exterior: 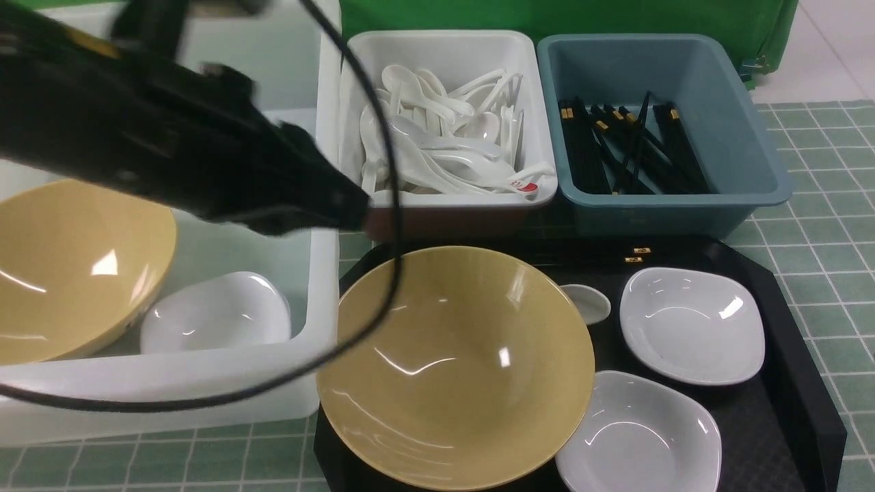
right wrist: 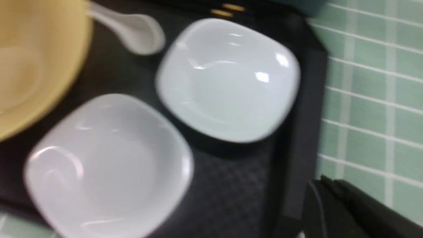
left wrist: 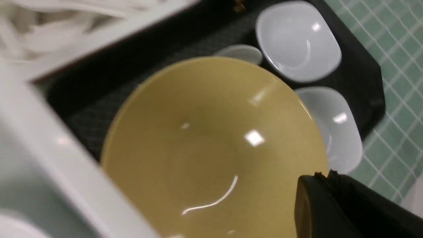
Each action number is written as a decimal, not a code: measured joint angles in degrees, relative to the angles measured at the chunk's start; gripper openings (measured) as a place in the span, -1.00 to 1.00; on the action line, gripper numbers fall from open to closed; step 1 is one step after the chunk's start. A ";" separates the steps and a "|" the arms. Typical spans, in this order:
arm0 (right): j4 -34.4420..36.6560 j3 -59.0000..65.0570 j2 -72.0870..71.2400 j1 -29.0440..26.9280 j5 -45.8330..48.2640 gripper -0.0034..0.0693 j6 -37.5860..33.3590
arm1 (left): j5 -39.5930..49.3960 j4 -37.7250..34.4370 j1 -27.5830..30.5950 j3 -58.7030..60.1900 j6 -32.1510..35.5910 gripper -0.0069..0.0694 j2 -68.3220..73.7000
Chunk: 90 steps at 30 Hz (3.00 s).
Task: On blue table put chopsticks spoon bowls plates into blue grey white boxes.
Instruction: 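Grasp the large bowl on the tray by its rim, then place the tan bowl onto the bowl stack in the left bin with the left gripper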
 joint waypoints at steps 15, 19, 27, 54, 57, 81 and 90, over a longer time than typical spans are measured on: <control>3.36 0.00 17.35 8.96 -4.43 -0.80 -2.12 | -1.75 26.89 -21.87 -13.88 -14.29 -0.81 31.09; 4.75 -0.05 17.83 9.00 -4.61 -0.80 -2.17 | -4.10 21.94 -22.00 -17.17 -14.94 -0.81 36.57; 4.86 -0.05 17.83 9.00 -4.72 -0.80 -2.24 | -4.02 10.94 -22.00 -26.47 -12.22 -0.80 40.64; 5.02 -0.05 17.83 9.00 -5.27 -0.80 -2.28 | 10.70 39.41 -14.31 -33.23 -14.83 0.25 47.53; 5.02 -0.05 17.83 9.00 -5.33 -0.80 -2.28 | 12.18 38.42 -14.36 -33.34 -12.85 -0.19 47.03; 7.07 -0.05 17.83 9.00 -5.40 -0.78 -2.22 | 14.50 39.30 -0.44 -32.21 -17.31 -0.80 6.33; 7.81 -0.05 17.83 9.00 -6.80 -0.78 -2.22 | 6.65 35.07 35.22 -10.65 -29.22 -0.80 2.29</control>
